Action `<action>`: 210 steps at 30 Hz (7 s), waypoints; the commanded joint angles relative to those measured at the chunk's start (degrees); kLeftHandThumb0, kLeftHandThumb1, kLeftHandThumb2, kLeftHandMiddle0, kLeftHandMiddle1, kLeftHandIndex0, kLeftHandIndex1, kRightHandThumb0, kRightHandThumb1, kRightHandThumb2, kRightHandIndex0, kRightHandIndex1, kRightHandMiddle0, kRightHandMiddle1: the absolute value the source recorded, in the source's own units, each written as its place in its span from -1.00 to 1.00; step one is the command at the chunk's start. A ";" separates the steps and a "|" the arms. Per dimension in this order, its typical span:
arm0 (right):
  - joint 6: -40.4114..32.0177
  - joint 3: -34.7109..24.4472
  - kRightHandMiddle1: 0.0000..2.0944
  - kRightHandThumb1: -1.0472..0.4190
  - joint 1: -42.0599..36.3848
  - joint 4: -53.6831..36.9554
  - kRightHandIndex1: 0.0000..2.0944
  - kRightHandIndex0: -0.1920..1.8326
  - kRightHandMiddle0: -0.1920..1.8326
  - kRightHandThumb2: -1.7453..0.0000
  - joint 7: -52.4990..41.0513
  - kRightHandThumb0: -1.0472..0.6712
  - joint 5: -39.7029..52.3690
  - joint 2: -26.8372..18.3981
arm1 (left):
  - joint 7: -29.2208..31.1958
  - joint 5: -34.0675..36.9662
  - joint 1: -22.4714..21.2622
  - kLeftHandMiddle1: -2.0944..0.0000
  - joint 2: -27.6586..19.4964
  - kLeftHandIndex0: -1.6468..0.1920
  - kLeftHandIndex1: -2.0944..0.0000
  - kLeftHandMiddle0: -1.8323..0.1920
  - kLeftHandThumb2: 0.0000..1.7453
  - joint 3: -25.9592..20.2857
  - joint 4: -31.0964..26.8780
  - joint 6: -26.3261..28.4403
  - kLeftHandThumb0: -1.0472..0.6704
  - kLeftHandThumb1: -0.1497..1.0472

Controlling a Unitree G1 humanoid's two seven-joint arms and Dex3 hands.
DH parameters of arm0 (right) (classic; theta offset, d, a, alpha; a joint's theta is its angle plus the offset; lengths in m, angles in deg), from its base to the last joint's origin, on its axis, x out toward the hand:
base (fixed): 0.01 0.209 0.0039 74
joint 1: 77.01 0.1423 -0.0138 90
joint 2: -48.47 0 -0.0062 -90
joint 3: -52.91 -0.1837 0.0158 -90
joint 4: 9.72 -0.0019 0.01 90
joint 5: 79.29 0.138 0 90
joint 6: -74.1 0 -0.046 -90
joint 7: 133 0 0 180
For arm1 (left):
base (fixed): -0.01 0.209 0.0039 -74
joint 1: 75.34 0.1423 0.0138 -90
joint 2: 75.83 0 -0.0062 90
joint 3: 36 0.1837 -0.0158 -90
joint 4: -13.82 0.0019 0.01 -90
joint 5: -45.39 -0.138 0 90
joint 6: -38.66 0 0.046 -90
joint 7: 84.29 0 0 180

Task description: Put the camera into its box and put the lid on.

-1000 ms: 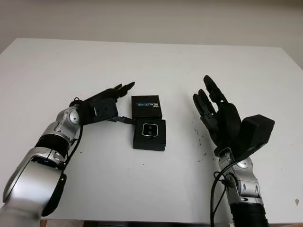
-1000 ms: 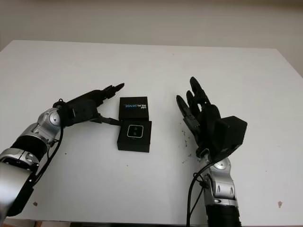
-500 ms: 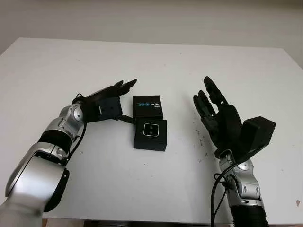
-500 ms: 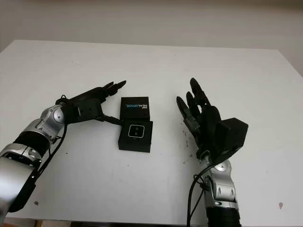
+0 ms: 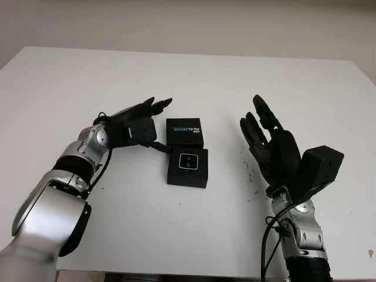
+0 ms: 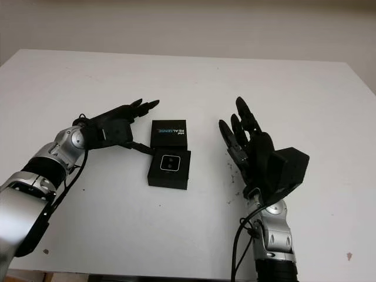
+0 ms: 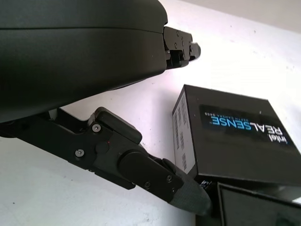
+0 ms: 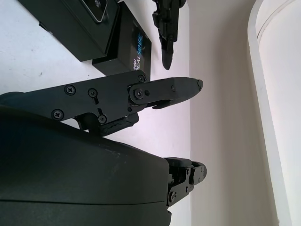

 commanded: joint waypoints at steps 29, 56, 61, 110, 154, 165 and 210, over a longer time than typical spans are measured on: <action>-0.42 -0.46 -0.94 -1.00 -2.78 -3.65 -0.95 -0.69 -0.64 0.76 0.41 -0.21 0.63 0.12 | -0.84 -0.69 0.97 -1.00 6.54 0.63 -0.99 0.50 -0.56 2.25 1.24 -4.23 -0.22 1.00; -2.03 0.97 -0.93 -1.00 -3.33 -3.28 -0.95 -0.71 -0.62 0.77 -1.21 -0.29 1.50 1.03 | -6.35 6.37 7.45 -1.00 -2.98 0.80 -1.00 0.59 -0.58 -6.03 -1.73 -0.10 -0.15 1.00; -1.37 1.05 -0.94 -1.00 -3.28 -2.74 -0.96 -0.72 -0.65 0.75 -1.96 -0.30 1.79 1.18 | -7.92 8.87 7.43 -1.00 -4.22 0.81 -1.00 0.58 -0.58 -9.04 -2.42 0.41 -0.13 1.00; -2.18 1.26 -0.93 -1.00 -3.54 -3.25 -0.95 -0.72 -0.66 0.74 -1.35 -0.30 0.75 1.66 | 15.48 29.26 27.54 -1.00 -6.14 0.40 -1.00 0.07 -0.64 -18.38 -51.77 19.71 -0.18 1.00; -2.15 1.36 -0.94 -1.00 -3.86 -3.31 -0.95 -0.74 -0.68 0.78 -0.63 -0.32 1.47 2.33 | 21.64 23.03 31.91 -1.00 -9.72 0.33 -1.00 0.03 -0.63 -14.02 -58.47 25.32 -0.20 1.00; -1.47 1.34 -0.94 -1.00 -3.56 -2.80 -0.95 -0.75 -0.69 0.77 -1.23 -0.32 0.99 1.99 | 21.93 23.18 31.66 -1.00 -9.57 0.34 -1.00 0.05 -0.63 -14.02 -58.86 25.96 -0.19 1.00; -3.31 1.36 -0.94 -1.00 -3.31 -2.60 -0.95 -0.74 -0.69 0.79 -1.59 -0.36 1.50 2.05 | 23.49 22.60 33.14 -1.00 -11.79 0.39 -1.00 0.10 -0.62 -13.93 -62.05 27.42 -0.21 1.00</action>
